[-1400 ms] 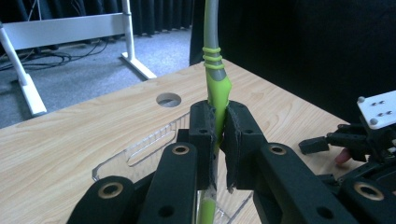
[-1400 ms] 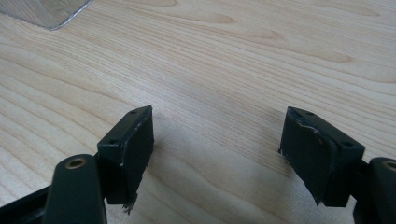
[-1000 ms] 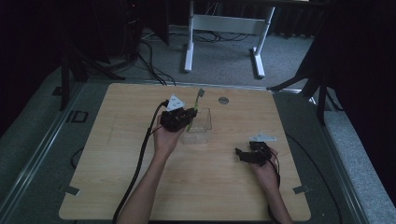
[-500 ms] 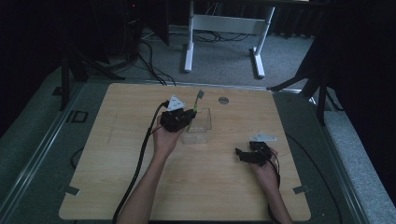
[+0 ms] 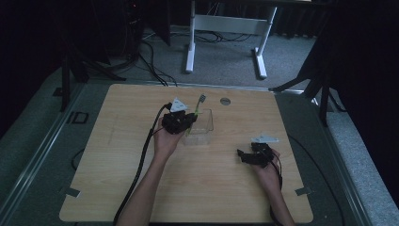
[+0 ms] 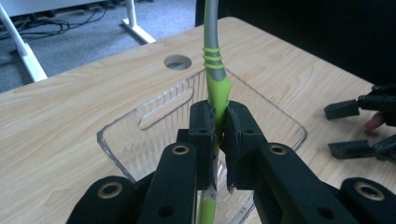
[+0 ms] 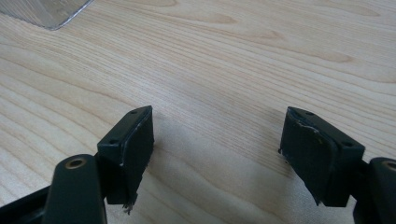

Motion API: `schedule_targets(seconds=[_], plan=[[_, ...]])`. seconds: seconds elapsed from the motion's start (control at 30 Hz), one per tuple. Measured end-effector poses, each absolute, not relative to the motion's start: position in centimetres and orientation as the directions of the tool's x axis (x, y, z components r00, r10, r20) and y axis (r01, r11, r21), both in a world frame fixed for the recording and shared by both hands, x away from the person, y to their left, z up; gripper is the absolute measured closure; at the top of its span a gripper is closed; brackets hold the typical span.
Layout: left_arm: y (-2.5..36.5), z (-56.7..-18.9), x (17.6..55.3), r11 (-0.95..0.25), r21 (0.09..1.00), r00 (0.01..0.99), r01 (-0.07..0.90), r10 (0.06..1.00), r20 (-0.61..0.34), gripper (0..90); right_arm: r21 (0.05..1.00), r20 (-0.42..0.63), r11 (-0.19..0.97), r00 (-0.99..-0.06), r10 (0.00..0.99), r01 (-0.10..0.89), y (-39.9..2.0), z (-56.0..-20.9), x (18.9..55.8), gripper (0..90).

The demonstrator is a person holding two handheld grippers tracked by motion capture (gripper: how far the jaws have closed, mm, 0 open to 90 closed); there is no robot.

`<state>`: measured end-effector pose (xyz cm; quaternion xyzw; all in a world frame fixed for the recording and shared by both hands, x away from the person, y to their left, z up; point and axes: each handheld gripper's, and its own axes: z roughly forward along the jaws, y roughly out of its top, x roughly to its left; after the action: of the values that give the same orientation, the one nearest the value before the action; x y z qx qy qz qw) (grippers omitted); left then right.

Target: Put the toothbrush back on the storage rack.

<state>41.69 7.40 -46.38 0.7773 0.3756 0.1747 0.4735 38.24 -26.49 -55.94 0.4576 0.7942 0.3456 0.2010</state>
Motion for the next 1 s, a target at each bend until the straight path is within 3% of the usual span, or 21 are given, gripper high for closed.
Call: schedule_targets(seconds=[0.77,1.0], plan=[[6.9,-47.5,41.5,-0.350,0.833,0.672,0.429,0.740,-0.035,81.1,0.733,-0.003,0.342,-0.501,0.866,0.588,-26.5,-55.9,38.2,25.7],[7.0,-47.7,41.1,-0.337,0.836,0.672,0.434,0.739,-0.050,72.4,0.733,-0.003,0.343,-0.501,0.865,0.587,-26.5,-55.9,38.2,25.7]])
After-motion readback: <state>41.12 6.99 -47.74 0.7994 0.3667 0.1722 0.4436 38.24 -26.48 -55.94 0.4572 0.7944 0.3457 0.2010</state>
